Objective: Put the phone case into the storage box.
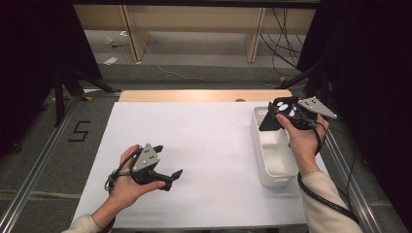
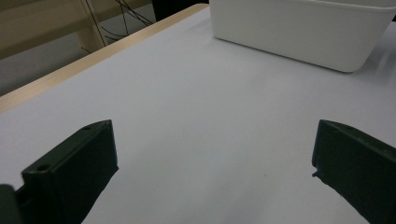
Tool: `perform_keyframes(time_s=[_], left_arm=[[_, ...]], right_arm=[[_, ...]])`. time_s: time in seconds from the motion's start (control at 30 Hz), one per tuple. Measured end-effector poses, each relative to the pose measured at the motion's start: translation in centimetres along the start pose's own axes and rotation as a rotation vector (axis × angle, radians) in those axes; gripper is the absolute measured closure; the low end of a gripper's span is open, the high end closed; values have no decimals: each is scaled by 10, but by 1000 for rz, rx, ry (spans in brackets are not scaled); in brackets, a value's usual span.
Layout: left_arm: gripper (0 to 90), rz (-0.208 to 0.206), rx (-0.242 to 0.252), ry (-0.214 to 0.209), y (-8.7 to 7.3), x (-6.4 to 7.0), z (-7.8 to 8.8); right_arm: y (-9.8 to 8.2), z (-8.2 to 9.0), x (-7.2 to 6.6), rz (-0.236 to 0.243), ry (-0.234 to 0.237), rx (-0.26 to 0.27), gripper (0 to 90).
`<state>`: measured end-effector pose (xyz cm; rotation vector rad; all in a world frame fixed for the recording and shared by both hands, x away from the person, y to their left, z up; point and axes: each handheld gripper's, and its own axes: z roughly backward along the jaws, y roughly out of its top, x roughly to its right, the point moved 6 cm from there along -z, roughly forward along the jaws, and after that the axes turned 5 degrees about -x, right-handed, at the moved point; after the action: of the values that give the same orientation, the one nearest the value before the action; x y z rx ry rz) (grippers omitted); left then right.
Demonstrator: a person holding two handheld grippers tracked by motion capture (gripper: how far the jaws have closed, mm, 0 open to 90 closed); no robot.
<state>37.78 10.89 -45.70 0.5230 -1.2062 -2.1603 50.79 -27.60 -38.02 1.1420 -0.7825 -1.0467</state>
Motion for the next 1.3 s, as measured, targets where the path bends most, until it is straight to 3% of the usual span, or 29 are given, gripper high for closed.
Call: perform_keyframes(time_s=[1.3], left_arm=[[0, 0, -2, 0, 0, -1, -1]], right_arm=[[1, -12, 2, 32, -8, -71, 163]])
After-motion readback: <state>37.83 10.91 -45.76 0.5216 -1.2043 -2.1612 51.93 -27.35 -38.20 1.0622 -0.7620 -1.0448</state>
